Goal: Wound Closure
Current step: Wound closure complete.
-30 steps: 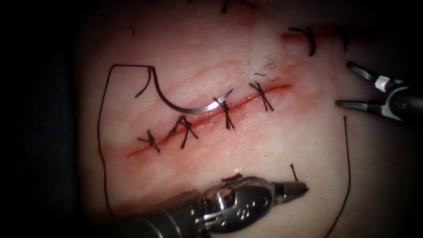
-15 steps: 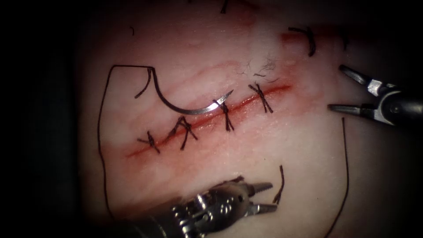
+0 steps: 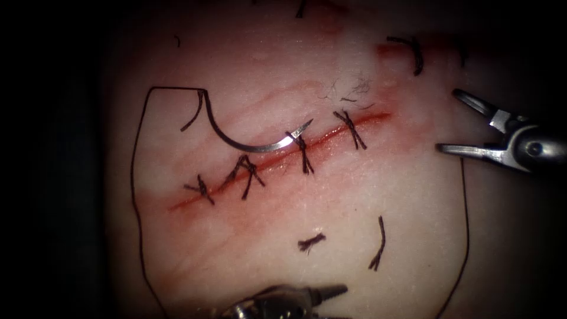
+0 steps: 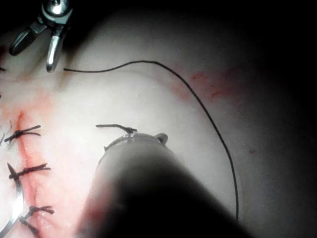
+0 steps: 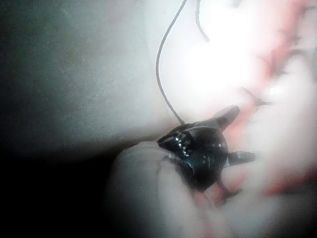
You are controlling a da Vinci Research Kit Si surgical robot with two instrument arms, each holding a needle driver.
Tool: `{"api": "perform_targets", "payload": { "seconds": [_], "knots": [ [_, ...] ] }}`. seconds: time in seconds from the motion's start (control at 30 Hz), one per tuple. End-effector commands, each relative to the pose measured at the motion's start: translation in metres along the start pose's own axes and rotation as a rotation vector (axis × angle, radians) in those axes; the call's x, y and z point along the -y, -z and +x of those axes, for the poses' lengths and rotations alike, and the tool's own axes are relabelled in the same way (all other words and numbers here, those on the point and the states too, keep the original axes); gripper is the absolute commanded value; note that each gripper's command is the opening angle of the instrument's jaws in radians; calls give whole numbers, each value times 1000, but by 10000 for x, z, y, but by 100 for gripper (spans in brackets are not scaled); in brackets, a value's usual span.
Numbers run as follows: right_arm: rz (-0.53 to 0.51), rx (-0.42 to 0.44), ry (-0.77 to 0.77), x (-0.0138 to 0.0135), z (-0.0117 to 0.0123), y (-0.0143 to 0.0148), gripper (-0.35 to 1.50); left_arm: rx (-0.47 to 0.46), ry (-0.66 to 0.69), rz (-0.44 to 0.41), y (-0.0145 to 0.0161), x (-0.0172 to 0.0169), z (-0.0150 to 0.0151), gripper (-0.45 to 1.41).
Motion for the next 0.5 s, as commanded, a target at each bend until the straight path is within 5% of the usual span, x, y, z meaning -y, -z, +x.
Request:
{"api": "perform_targets", "payload": {
  "seconds": [0.03,0.23,0.5],
  "knots": [
    [40,12,-7,-14,12,-15,118,-52,-15,-2,3,10,12,63],
    [105,-25,-28,-48,49,-32,113,-281,-117,42,61,73,62,57],
    [123,-53,-14,-68,61,-48,104,-362,-216,87,111,153,59,56]
  ]
}}
